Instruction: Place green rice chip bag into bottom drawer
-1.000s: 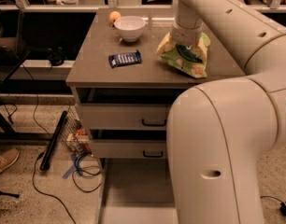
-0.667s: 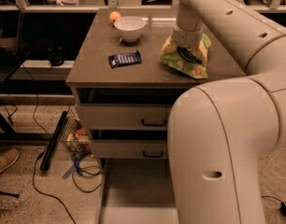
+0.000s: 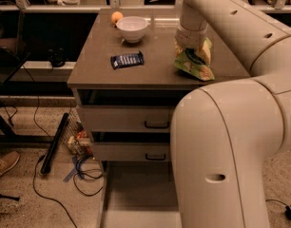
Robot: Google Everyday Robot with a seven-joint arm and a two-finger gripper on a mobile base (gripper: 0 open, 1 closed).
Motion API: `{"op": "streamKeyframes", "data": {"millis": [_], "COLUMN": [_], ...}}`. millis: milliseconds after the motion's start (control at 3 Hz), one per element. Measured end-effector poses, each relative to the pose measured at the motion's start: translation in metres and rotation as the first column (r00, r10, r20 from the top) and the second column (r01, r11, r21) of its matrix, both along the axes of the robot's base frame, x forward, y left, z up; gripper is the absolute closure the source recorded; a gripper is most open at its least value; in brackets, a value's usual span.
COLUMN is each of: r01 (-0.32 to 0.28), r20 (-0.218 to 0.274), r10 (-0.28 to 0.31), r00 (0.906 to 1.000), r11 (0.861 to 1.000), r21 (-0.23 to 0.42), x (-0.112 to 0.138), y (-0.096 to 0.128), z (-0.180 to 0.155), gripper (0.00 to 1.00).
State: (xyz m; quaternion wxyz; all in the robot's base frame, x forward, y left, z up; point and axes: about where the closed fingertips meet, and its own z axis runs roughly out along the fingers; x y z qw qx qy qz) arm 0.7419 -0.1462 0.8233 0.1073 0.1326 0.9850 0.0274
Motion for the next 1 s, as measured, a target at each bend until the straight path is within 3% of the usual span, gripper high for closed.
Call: {"op": "streamKeyframes", "data": {"millis": [333,667,1000], "r01": [-0.021,-0.098,-0.103], "r20": [0.072,0.242,0.330], "r10": [0.019,0.083,0.081], "r00": [0.9972,0.9666,0.9404], "r11": [1.000,0.994,0.993], "r21": [0.019,0.051,0.052], "x": [-0.012,-0.049,-0.070], "y": [-0.012,-0.042,-0.054], "z": [0.026,0.072,0.105], "gripper": [1.00,1.00,1.00]}}
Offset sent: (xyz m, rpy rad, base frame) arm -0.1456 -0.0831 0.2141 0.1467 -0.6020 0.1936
